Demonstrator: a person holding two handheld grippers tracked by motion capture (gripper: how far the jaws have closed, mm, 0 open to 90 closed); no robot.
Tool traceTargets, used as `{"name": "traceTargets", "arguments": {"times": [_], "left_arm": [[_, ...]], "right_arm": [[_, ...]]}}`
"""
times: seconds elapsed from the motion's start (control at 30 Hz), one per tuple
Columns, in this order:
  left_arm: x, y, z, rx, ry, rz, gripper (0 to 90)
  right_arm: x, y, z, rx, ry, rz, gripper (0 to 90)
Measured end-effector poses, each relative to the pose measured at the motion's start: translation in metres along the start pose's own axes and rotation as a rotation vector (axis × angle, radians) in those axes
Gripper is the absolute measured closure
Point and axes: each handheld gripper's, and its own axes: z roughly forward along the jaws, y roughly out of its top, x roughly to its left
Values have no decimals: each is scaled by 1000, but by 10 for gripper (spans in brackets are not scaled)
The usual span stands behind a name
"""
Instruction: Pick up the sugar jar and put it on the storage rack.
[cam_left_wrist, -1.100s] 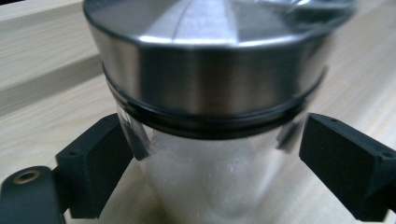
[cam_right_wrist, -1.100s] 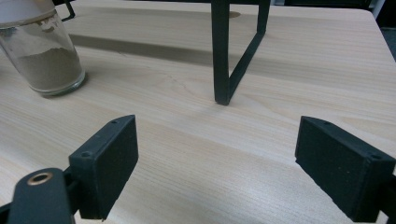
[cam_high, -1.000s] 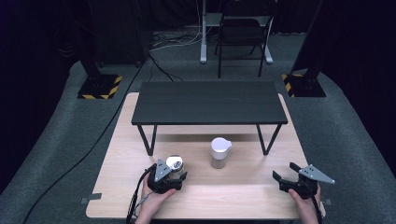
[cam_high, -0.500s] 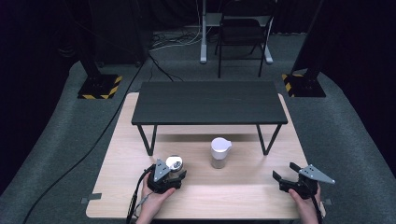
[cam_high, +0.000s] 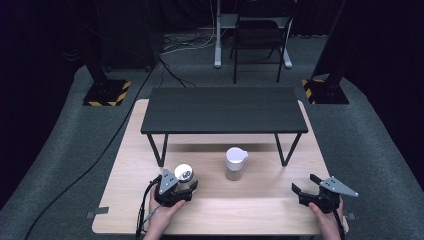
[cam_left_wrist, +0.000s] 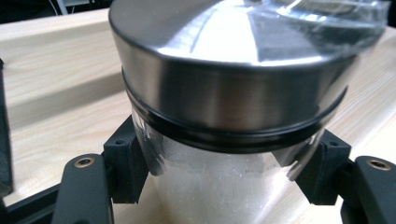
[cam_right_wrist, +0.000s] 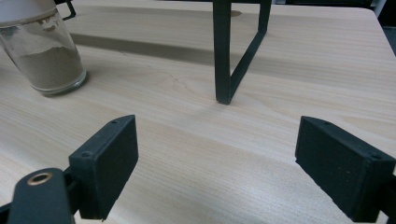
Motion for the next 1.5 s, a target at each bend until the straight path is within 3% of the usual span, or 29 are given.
{"name": "traceTargets", "arguments": {"times": [0.7, 1.5], "left_arm": [[4, 34, -19, -89, -7, 5, 307], [-1, 95, -23, -138, 11, 33, 307]], "right_arm": [[2, -1, -1, -1, -5, 4, 122], [2, 0, -1, 3, -5, 3, 123]]}}
